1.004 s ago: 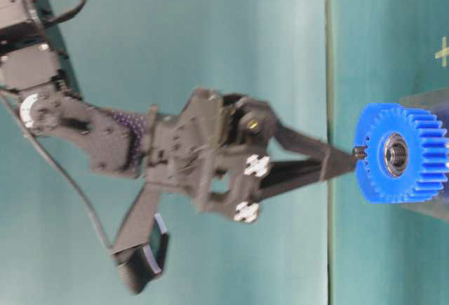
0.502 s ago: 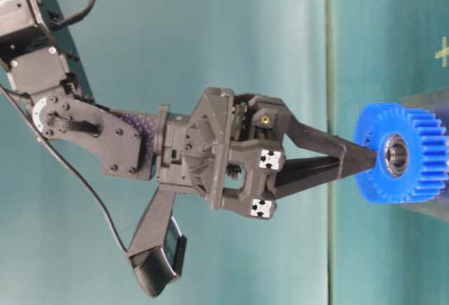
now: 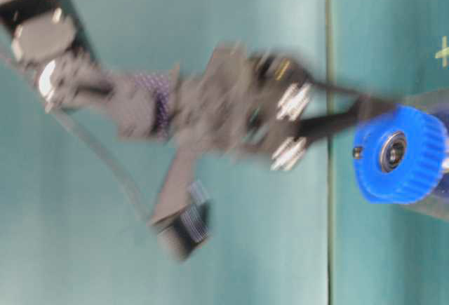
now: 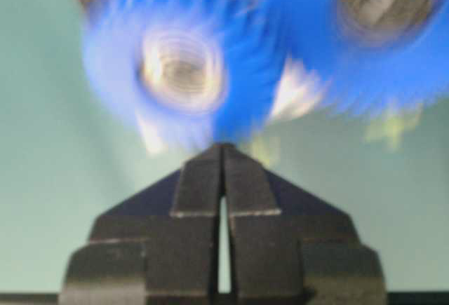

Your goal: Fit the small gear onto the shaft.

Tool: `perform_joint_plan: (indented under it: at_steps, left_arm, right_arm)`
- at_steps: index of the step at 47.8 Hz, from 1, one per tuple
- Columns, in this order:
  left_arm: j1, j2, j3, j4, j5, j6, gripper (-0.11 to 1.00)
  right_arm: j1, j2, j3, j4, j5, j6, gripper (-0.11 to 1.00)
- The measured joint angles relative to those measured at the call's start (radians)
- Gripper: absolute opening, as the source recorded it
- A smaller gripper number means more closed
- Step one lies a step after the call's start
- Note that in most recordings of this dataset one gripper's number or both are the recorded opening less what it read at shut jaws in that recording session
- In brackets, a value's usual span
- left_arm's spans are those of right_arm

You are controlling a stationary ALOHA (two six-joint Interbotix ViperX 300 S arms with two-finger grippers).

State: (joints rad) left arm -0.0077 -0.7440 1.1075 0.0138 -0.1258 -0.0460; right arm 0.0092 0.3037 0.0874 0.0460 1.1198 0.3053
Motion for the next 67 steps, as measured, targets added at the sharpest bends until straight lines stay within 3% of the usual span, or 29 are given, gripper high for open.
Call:
perform_joint_plan:
  at_steps: [6,18,32,51,67]
  left_arm:
    - [0.0,0.0,0.0,0.0,0.0,0.0,0.0]
    - [0.0,-0.006,0.0,0.0,-0.002,0.0,0.0]
    - [0.0,-0.006,0.002,0.0,0.0,0.0,0.0]
    - [0.0,-0.006,0.011,0.0,-0.002,0.002,0.0]
    - [0.0,-0.006,0.015,0.0,-0.002,0.0,0.0]
  right_arm:
    - [0.005,-0.02,-0.012,-0.008,-0.023,0.005,0.02]
    - [-0.052,0.005,-0.13,-0.061,-0.052,0.003,0.02]
    - [-0.052,0.075,-0.186,-0.061,-0.032,-0.005,0.02]
    - [-0.048,0.064,-0.163,-0.057,-0.014,-0.005,0.02]
    - [-0.005,0.021,-0.046,-0.032,0.009,0.029,0.01]
